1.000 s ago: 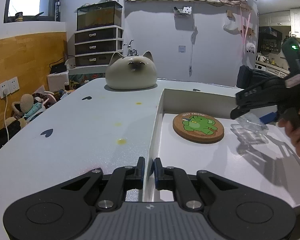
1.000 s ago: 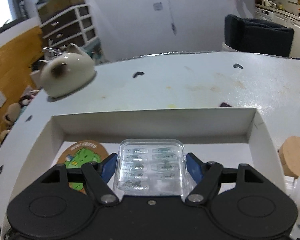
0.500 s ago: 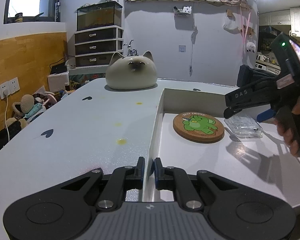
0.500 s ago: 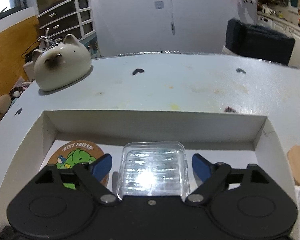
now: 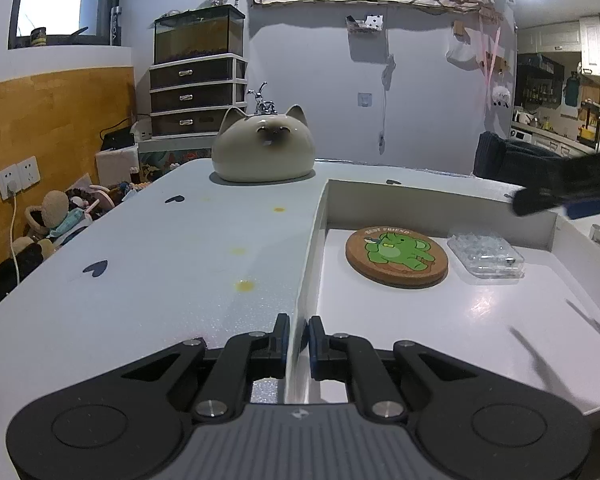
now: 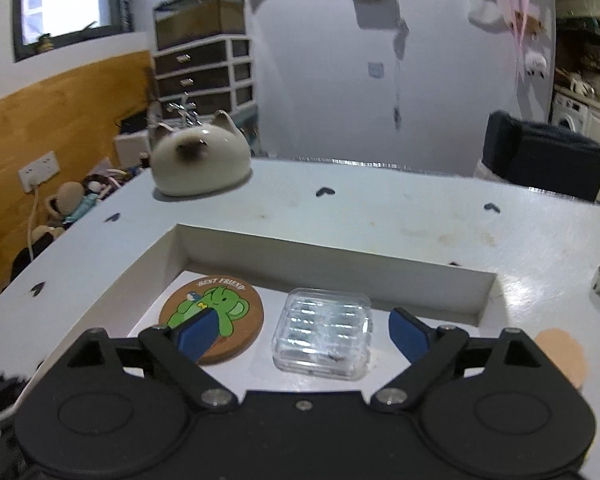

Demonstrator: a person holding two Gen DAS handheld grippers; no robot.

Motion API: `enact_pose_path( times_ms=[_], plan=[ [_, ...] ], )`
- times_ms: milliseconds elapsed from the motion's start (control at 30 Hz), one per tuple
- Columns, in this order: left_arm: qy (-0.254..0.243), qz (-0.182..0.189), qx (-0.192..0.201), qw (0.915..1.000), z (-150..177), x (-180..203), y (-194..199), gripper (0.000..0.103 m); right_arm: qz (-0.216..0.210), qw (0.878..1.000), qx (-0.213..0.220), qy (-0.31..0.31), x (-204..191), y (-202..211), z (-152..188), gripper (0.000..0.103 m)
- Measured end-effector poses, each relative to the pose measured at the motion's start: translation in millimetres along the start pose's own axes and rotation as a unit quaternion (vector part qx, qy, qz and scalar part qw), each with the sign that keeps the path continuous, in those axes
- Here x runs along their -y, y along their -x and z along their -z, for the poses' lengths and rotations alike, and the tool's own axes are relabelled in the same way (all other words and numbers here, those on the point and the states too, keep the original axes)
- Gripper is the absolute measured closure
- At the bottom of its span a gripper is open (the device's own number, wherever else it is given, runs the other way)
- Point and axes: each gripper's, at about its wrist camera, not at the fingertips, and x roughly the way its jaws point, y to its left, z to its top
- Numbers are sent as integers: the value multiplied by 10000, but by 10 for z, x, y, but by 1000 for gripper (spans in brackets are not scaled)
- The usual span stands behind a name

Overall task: Organize rigid objects
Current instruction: 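Move the right gripper over the round wooden lid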

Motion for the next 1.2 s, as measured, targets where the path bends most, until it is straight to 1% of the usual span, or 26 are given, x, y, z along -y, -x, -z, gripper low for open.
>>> enact_pose_path(
  times_ms=[200,367,600,667,733,900,1067,1200],
  plan=[
    [271,265,-31,9993,-9,-109,-16,97,57,9991,291,308,204,417,151,10],
    [71,274,-16,9996,-40,-96,-11,97,210,9978,401,476,407,669,290,10],
    [-235,316,39,9992,-224,-103,83,97,365,9978,427,349,683,863,449,10],
    [-300,343,28,9990,-236,-95,84,101,411,9977,437,306,752,902,489,10],
    [-335,312,62,9989,-227,-81,80,101,477,9975,473,227,833,946,518,10],
    [-173,322,202,9991,-197,-106,55,101,699,9960,555,-59,1077,1064,561,10],
    [-104,339,363,9987,-158,-120,46,101,976,9930,645,-136,1233,1203,616,10],
    [-62,348,547,9979,-97,-127,56,101,1093,9911,723,-244,1344,1295,646,10]
  ],
)
